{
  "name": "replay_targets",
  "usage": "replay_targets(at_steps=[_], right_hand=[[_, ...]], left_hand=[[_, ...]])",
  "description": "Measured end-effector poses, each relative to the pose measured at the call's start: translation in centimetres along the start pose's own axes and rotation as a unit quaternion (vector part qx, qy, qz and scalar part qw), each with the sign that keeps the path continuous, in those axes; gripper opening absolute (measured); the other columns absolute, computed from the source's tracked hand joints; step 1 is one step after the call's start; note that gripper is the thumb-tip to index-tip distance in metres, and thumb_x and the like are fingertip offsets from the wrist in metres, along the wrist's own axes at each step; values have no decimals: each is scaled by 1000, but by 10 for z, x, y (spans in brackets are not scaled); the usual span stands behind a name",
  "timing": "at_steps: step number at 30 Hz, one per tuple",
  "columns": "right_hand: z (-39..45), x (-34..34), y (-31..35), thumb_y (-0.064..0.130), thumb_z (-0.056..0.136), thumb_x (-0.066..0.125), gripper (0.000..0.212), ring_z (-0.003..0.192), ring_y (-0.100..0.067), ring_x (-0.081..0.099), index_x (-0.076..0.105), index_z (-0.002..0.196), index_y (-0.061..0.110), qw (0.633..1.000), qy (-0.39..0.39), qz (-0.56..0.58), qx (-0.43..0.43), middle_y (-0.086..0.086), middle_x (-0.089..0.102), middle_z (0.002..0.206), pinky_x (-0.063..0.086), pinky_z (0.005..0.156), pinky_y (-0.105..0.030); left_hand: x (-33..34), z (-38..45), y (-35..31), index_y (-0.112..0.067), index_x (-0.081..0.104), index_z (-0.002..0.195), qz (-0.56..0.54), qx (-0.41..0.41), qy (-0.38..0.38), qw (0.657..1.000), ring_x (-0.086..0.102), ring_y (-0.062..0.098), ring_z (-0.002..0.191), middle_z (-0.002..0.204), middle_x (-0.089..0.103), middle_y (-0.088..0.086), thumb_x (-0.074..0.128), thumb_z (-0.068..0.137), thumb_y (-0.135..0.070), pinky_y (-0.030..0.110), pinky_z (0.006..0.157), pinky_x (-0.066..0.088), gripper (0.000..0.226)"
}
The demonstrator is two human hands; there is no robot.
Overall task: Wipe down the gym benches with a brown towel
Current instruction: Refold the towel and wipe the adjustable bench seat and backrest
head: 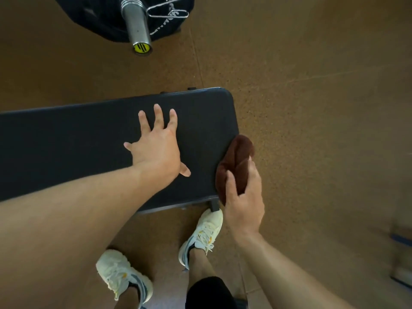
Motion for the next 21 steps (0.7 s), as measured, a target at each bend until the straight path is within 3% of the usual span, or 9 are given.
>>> replay_targets(at_steps=[3,5,7,10,16,21], right_hand=[[-55,37,21,59,101,48,63,162,-20,7,27,159,47,971,38,-140,-192,16,18,172,20,127,-57],[-88,77,45,56,101,52,61,162,-23,8,35,158,42,924,94,-208,-308,14,23,171,15,129,-57],[-100,102,66,52,104,52,58,162,-25,8,38,158,38,894,115,-236,-362,11,26,171,12,129,-56],[-94,118,100,52,104,50,56,162,-26,8,43,157,35,852,137,-263,-431,7,31,170,12,129,-58],[-23,152,183,61,103,37,60,162,-23,2,36,159,38,825,172,-279,-460,9,22,173,0,130,-54],[60,141,219,64,103,30,62,162,-22,9,33,160,40,846,144,-297,-418,6,25,172,-1,130,-49]], left_hand=[[0,-8,7,-33,-14,159,3,32,-19,999,-15,31,156,169,-22,-2,84,66,-64,64,110,41,139],[-3,-22,18,-34,0,161,-44,65,-56,995,-7,24,158,171,-10,-7,75,84,-54,58,116,36,110],[-3,-40,45,-34,19,160,-171,82,-110,976,9,16,157,170,9,-11,67,96,-32,49,121,30,80],[0,-62,99,-27,33,157,-295,82,-195,932,15,7,155,168,22,-11,56,102,-20,36,124,23,60],[3,-64,127,-24,28,159,-313,32,-213,925,2,8,157,169,18,-6,43,105,-12,49,128,8,57],[-14,-49,85,-28,15,162,-272,43,-186,943,-10,10,157,171,3,-7,48,102,-11,55,127,5,71]])
Point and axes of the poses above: each hand's wrist, its own z-axis towards the middle knuckle, its own x-axis out of the palm, y = z × x, the point moved 9 cm from there along z, towards the middle knuckle
